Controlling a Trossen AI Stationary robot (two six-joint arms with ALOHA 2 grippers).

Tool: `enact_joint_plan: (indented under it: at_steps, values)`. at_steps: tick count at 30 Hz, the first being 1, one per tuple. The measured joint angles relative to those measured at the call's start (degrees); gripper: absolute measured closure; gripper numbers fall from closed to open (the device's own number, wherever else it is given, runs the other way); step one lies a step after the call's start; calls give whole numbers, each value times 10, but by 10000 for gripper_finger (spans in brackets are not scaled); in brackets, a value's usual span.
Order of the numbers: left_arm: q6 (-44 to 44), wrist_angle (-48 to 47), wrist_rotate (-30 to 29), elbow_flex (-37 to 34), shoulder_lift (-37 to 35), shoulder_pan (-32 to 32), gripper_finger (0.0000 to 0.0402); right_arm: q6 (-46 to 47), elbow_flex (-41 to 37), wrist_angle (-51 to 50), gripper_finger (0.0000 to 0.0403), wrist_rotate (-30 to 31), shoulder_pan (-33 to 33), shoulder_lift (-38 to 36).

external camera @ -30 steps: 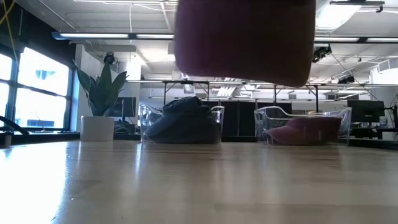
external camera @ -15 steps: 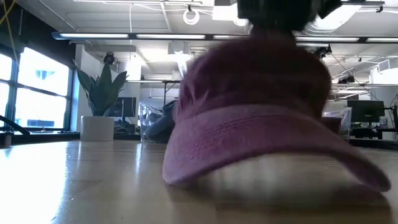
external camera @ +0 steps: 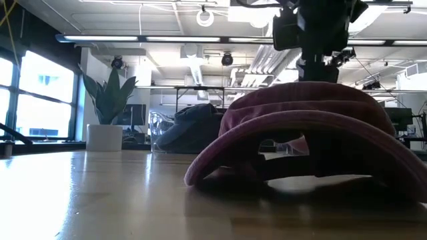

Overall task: Pick & Place hat
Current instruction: Put the red cap into the right transparent bin

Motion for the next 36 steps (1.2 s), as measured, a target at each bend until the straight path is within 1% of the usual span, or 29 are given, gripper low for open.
enact_joint_plan:
  at_steps: [2, 4, 8, 10, 12, 14, 15, 17, 20, 23, 26, 29, 32, 34, 36]
  values:
    - [-3, 28, 16, -34, 0, -14, 223, -3, -20, 32, 112, -15, 0, 0]
    - [-21, 98, 47, -81, 0, -23, 223, 27, -68, 104, 109, -55, 0, 0]
    - [-82, 232, 98, -170, 1, -29, 223, 139, -184, 323, 108, -92, 4, 2]
    - [-108, 299, 125, -201, 1, -28, 223, 195, -234, 451, 108, -91, 10, 3]
    - [-130, 338, 133, -219, 1, -28, 223, 242, -275, 560, 108, -79, 19, 4]
    - [-144, 350, 122, -222, 1, -28, 223, 274, -299, 634, 108, -57, 28, 4]
    - [-149, 353, 118, -222, 0, -28, 223, 283, -304, 652, 109, -48, 31, 4]
    - [-154, 359, 111, -222, 0, -28, 223, 287, -306, 651, 114, -37, 37, 4]
    - [-154, 358, 110, -222, -11, -28, 223, 272, -298, 638, 125, -13, 45, 23]
    - [-154, 361, 128, -221, -14, -14, 223, 256, -272, 640, 135, 4, 52, 58]
    - [-155, 340, 135, -223, -26, -3, 223, 234, -243, 638, 146, -7, 54, 104]
    - [-162, 326, 120, -209, -43, 2, 223, 217, -215, 644, 165, -43, 53, 144]
    - [-159, 286, 96, -194, -49, 2, 223, 198, -190, 650, 210, -94, 54, 169]
    - [-155, 276, 85, -178, -53, 2, 223, 194, -178, 653, 256, -121, 52, 174]
    - [-149, 243, 67, -165, -68, -1, 223, 201, -173, 655, 310, -148, 47, 170]
